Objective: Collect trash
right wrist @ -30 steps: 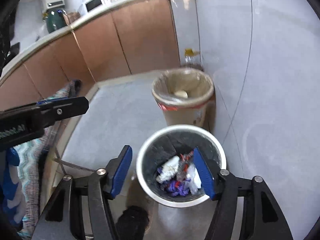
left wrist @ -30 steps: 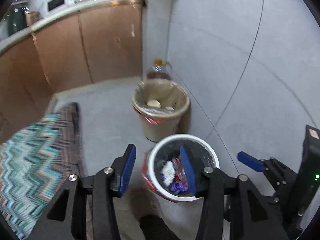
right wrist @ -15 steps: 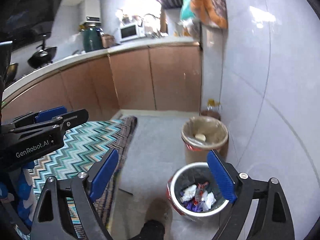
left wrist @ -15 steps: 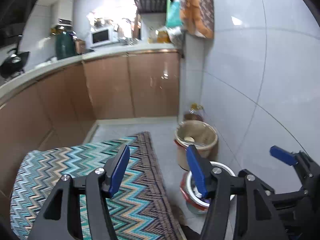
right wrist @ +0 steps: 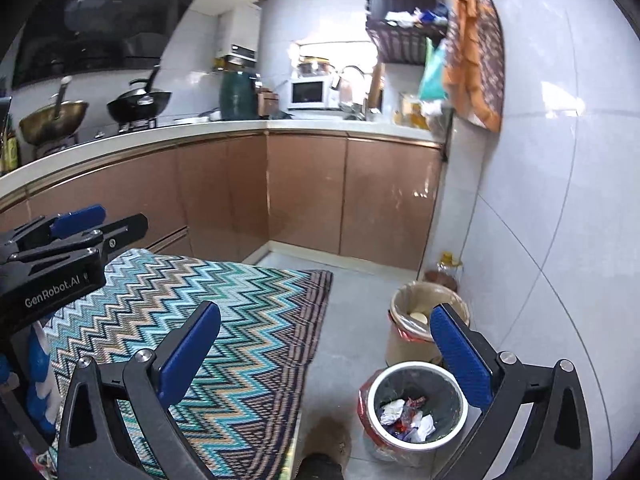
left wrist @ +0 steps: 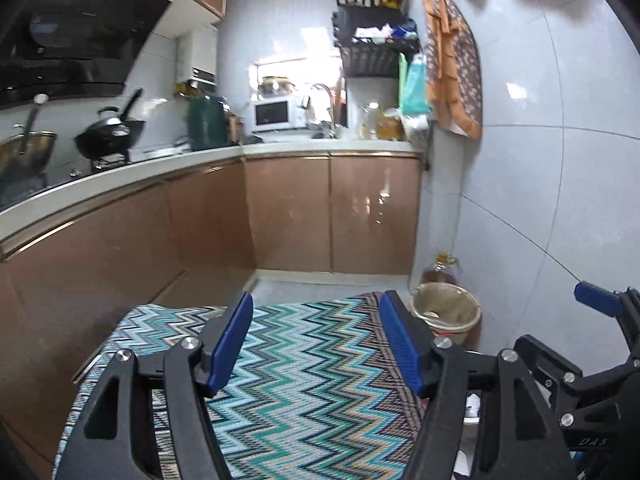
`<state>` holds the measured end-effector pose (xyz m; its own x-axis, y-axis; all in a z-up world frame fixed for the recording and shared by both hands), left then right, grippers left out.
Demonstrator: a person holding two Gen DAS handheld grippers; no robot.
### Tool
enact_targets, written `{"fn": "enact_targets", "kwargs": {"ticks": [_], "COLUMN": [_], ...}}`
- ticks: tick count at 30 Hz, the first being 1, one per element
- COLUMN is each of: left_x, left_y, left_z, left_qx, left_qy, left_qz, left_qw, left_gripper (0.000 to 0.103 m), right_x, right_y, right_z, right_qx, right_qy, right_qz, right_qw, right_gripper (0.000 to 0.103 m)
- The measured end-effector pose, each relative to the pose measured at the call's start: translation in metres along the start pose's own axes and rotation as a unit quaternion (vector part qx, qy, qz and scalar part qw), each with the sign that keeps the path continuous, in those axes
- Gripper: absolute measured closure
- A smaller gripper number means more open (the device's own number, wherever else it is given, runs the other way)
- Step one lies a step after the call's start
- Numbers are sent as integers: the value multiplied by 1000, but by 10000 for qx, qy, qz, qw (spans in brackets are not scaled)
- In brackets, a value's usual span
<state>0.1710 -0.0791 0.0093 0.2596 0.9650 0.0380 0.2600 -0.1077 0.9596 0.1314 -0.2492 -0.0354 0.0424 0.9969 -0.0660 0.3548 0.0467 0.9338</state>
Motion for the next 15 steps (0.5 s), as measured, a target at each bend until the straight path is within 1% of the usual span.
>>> {"fn": "enact_targets", "kwargs": {"ticks": [8, 15], "left_x": [32, 55], "left_y": [2, -4], "left_z": [-45, -76], "left_qx": [-236, -377], "left_qy": [360, 894], "left_qz": [-157, -333], "left_qw": [9990, 9947], "left_gripper": [38, 36], "right_x": [35, 51], "right_y": [9, 14], "right_z": [-33, -63], "right_qx": [-288, -558], "right_qy": [92, 66], "right_qz": [-306, -344], "right_qw": [9991, 9978], "right_gripper": [0, 0]}}
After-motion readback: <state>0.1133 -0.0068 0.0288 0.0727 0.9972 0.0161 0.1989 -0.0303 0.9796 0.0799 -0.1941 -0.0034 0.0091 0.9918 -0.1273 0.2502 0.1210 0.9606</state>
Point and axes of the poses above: each gripper's, at about its wrist camera, not at the fingertips, and z roughly the way its jaws point, x to its left, y to its top, the point moved 4 cm from there along z, roughly the way its jaws point, and after that the axes turned 4 degrees about -x, right-handed, at the moved point
